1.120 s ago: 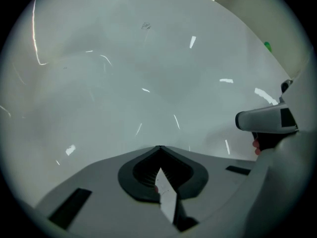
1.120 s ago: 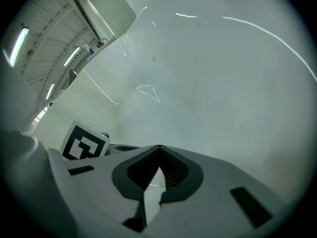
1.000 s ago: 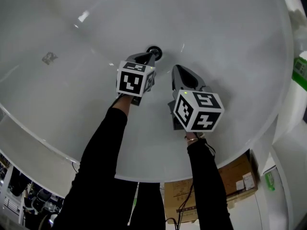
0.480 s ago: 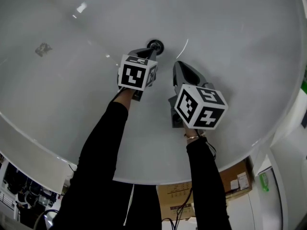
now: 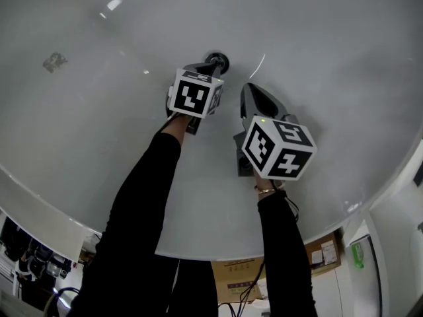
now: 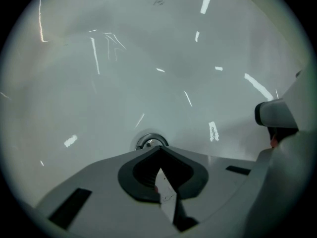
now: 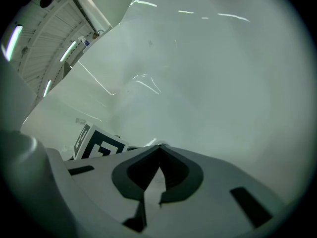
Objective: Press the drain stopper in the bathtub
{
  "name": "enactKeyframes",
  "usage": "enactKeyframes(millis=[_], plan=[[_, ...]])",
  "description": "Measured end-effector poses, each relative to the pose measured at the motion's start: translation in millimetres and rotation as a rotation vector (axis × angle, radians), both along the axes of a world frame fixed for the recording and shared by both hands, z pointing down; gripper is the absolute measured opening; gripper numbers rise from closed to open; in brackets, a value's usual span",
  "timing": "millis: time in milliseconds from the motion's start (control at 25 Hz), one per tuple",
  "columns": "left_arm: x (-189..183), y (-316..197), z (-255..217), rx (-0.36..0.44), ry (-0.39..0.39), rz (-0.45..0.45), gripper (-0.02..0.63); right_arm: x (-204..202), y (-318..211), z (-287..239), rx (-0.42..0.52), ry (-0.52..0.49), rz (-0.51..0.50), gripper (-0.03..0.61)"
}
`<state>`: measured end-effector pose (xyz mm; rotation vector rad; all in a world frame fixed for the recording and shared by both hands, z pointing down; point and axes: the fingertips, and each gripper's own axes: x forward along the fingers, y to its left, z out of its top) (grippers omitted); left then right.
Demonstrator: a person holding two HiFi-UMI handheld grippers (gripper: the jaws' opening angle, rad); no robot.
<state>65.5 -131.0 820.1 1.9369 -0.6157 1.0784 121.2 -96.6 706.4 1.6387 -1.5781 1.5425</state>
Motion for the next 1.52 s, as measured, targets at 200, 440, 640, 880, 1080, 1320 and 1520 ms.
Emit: enactKeyframes(millis=[200,440,640,880,1080,1320,1520], plan=[[3.9,2.1,8.6,-0.004,-0.006,0.006,0.008,0.3,2.7,6.4,-0.015,-0.006,0.004,0.002],[5.3,2.3,17.1,-0.003,-0.027,0.000,0.008,0.0,6.1,13.1,-0.032,-0.014,0.006,0.002],[4.8,2.0,22.4,-0.024,-0.030,-0.012,0.008,-0.7,5.8,15.9,-0.038,-0.016,0.003,0.002],[-6.6,1.4,32.8,-0.046,-0.098,-0.021,0.008,-1.5,5.6,19.3,-0.045,-0.015,-0.005,0.002],[-4.0,3.9,35.5,-0.041,-0.095,-0.026,0.008,-1.8,6.6,24.5,-0.051,-0.015,-0.010,0.002],[-3.7,2.2,37.8,-0.008,-0.124,-0.055,0.008,-5.4,6.7,27.7,-0.052,-0.020,-0.011,0.002],[-3.4,2.2,40.1,-0.028,-0.127,-0.062,0.008,-6.0,7.8,28.8,-0.054,-0.022,-0.010,0.002]])
